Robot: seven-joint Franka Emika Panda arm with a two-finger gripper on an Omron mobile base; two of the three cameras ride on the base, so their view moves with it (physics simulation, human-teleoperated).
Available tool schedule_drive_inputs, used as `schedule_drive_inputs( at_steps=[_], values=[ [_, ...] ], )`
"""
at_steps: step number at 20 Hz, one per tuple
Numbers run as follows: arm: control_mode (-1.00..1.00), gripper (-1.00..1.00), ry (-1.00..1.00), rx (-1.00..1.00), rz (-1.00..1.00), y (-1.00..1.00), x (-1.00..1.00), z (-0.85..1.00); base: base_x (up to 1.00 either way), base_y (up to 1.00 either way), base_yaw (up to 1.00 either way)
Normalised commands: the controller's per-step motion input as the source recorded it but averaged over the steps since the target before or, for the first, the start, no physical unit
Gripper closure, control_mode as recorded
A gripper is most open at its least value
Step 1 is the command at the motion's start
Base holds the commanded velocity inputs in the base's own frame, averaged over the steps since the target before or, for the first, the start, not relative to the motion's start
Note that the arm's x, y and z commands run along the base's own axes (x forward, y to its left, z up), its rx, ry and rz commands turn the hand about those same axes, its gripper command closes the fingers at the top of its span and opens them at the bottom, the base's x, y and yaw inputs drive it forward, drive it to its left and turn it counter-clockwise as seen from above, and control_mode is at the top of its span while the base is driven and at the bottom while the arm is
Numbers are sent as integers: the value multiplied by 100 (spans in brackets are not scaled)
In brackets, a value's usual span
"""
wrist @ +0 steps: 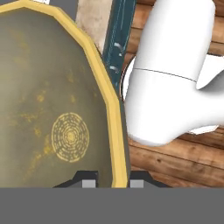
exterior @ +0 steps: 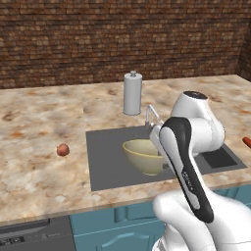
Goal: Remove the carrot and onion from the sink. Then move the bowl and cup from the counter to the sink for washing.
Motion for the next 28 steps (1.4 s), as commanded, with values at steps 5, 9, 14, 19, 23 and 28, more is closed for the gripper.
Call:
schedule_drive_inputs(
  at_steps=[5, 9, 14, 19, 23, 28],
  values=[
    [-100, 100, 2, -5, -6, -48, -14, 8, 0, 0, 0],
    [-100, 100, 0, -5, -5, -49, -15, 8, 0, 0, 0],
    [-100, 100, 0, -7, -5, -48, -13, 7, 0, 0, 0],
    [-100, 100, 0, -7, -2, -46, -8, 4, 0, 0, 0],
    [-100, 100, 0, -6, 0, -44, -4, 2, 0, 0, 0],
    [-100, 100, 1, -3, 0, -45, -2, 4, 0, 0, 0]
  ],
)
